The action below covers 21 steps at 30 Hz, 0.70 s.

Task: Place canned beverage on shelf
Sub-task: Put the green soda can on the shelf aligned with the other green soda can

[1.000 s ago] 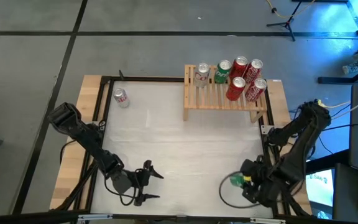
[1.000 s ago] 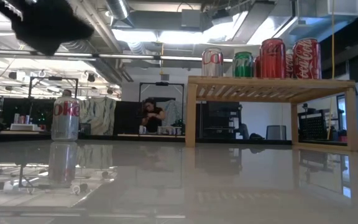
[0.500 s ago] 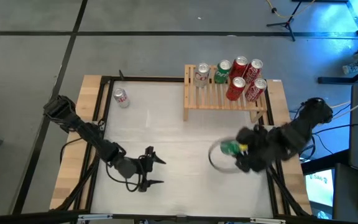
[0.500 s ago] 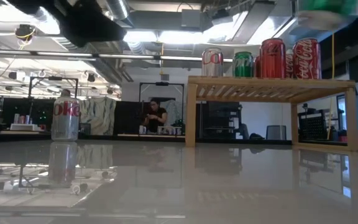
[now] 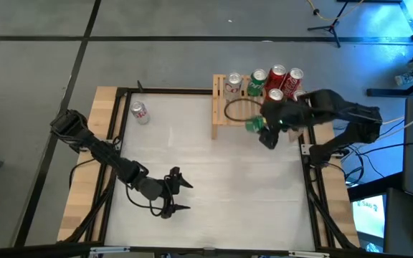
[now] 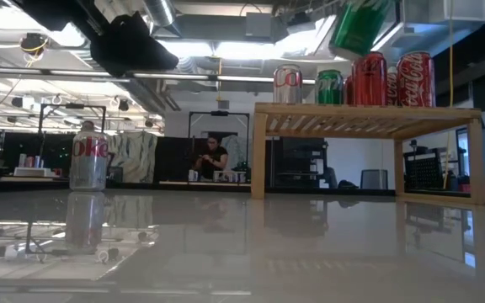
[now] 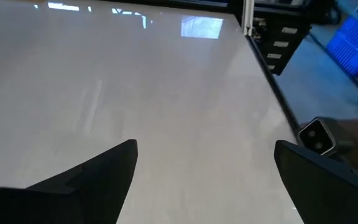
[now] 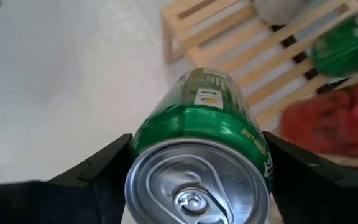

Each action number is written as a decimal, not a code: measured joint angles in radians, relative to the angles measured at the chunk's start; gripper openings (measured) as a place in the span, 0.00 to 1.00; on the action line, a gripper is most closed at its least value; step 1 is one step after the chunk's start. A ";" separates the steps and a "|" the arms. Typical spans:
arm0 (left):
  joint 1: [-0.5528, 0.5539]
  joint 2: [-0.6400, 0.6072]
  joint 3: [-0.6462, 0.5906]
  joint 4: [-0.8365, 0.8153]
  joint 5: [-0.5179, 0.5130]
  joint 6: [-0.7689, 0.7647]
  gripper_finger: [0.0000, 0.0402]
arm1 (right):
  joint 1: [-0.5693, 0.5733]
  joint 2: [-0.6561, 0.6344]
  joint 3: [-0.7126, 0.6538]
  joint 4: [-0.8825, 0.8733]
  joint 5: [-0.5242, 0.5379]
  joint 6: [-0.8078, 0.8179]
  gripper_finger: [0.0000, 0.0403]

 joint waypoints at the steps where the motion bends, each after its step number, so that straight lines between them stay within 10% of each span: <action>1: 0.002 0.000 0.000 0.004 0.002 -0.007 0.92 | -0.020 0.004 0.000 0.002 -0.014 -0.026 0.74; 21: 0.003 0.008 0.000 0.013 -0.006 -0.048 0.92 | -0.342 0.152 0.122 0.057 -0.161 -0.422 0.74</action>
